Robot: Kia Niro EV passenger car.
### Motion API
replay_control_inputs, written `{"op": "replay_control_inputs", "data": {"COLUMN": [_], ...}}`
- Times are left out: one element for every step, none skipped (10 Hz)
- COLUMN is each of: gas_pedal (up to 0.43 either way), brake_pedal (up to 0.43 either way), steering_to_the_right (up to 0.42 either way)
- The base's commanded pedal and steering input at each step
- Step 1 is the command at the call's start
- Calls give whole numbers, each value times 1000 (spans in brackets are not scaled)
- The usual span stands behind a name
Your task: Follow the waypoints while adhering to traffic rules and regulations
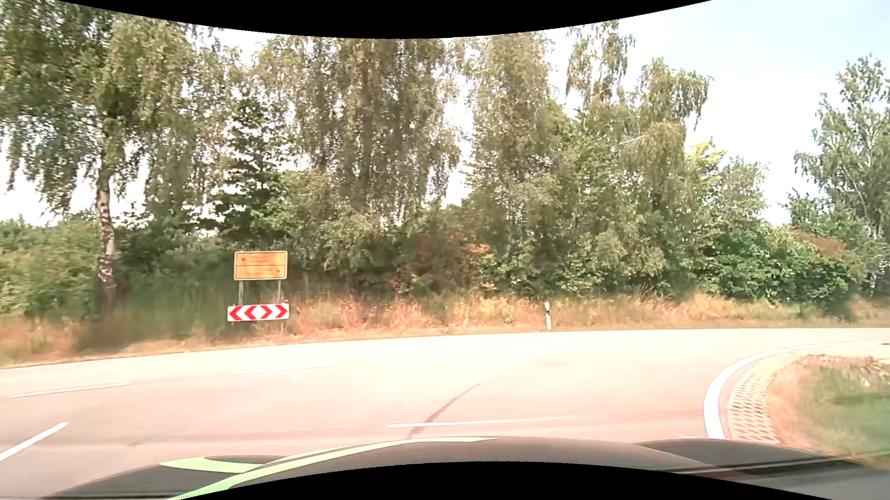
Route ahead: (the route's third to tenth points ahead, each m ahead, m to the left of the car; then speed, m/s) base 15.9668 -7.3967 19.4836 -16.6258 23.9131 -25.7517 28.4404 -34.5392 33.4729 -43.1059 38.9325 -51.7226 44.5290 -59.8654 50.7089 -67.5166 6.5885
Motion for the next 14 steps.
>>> {"op": "replay_control_inputs", "data": {"gas_pedal": [0,0,0,0,0,0,0,0,59,98,189,189,189,189], "brake_pedal": [274,274,250,67,0,0,0,0,0,0,0,0,0,0], "steering_to_the_right": [197,206,222,238,251,262,269,278,289,300,310,315,318,320]}}
